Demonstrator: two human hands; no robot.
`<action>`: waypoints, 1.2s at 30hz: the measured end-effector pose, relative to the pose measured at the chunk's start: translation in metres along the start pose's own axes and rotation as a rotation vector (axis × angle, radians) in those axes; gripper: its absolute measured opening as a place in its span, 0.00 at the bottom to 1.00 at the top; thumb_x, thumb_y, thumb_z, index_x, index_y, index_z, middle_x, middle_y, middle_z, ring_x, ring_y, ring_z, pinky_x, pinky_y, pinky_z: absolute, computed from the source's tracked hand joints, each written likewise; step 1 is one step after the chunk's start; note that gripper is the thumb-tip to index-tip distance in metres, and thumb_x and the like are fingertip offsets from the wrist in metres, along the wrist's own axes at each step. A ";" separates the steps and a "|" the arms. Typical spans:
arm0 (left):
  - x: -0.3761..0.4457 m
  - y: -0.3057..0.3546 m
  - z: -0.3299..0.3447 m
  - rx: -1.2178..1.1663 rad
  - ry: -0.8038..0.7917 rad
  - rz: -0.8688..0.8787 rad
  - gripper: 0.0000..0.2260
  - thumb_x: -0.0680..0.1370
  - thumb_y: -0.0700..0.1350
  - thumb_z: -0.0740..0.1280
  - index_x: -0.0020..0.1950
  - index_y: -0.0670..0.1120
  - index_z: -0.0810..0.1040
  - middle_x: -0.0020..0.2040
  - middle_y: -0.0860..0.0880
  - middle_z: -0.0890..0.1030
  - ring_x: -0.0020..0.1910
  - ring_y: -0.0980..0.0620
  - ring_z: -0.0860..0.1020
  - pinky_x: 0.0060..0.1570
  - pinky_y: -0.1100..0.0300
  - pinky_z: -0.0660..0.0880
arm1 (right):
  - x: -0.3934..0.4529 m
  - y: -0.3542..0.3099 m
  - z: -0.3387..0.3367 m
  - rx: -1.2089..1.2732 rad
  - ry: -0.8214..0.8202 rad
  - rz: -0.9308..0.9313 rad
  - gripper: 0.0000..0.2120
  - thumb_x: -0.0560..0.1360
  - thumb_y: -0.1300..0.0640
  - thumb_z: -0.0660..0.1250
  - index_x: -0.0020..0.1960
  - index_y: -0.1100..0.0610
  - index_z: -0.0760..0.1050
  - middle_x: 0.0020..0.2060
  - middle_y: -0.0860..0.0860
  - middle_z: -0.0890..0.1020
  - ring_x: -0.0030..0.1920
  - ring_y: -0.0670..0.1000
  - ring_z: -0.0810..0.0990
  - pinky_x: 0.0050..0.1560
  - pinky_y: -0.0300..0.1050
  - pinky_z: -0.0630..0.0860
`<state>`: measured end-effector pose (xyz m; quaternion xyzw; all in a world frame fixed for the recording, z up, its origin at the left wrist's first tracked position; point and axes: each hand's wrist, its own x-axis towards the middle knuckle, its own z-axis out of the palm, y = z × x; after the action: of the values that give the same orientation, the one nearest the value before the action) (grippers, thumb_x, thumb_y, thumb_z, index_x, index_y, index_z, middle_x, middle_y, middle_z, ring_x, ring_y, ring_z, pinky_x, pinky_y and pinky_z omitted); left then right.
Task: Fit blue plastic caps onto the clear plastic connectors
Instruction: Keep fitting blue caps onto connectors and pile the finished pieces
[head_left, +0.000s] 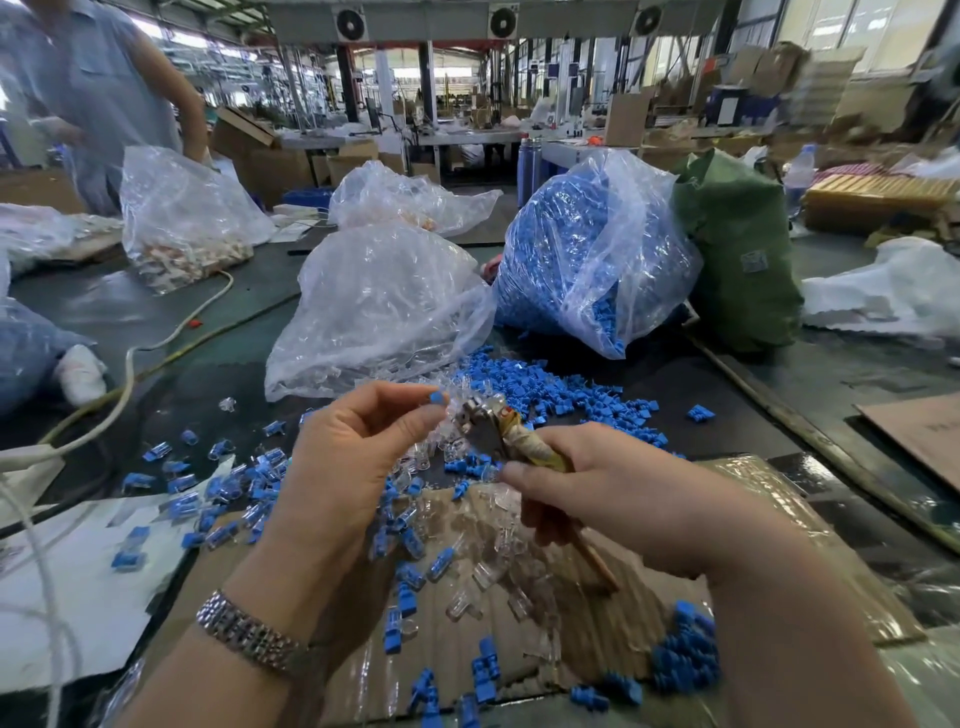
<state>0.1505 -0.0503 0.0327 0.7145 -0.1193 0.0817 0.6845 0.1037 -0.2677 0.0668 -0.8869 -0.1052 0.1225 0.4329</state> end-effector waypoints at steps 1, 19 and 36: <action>0.002 0.001 -0.005 0.037 0.027 0.000 0.07 0.71 0.46 0.75 0.48 0.52 0.85 0.46 0.51 0.87 0.48 0.53 0.85 0.50 0.59 0.80 | 0.000 0.002 -0.003 0.011 0.036 0.024 0.16 0.81 0.44 0.65 0.45 0.57 0.74 0.39 0.56 0.84 0.35 0.48 0.81 0.43 0.52 0.79; 0.000 -0.020 0.013 1.155 -0.120 0.169 0.13 0.82 0.53 0.60 0.64 0.62 0.78 0.57 0.63 0.74 0.57 0.61 0.66 0.54 0.57 0.55 | 0.037 0.015 0.018 -0.661 0.416 0.265 0.23 0.80 0.37 0.62 0.67 0.51 0.71 0.63 0.51 0.71 0.67 0.56 0.66 0.66 0.62 0.65; 0.006 -0.028 0.014 1.196 -0.227 0.130 0.07 0.82 0.53 0.64 0.56 0.60 0.81 0.55 0.62 0.75 0.61 0.56 0.69 0.56 0.54 0.57 | 0.052 0.000 0.043 -0.692 0.236 -0.095 0.06 0.80 0.52 0.65 0.52 0.48 0.80 0.50 0.47 0.82 0.57 0.53 0.73 0.64 0.57 0.64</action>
<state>0.1631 -0.0636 0.0072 0.9705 -0.1685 0.0995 0.1411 0.1400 -0.2208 0.0343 -0.9829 -0.1308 -0.0439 0.1216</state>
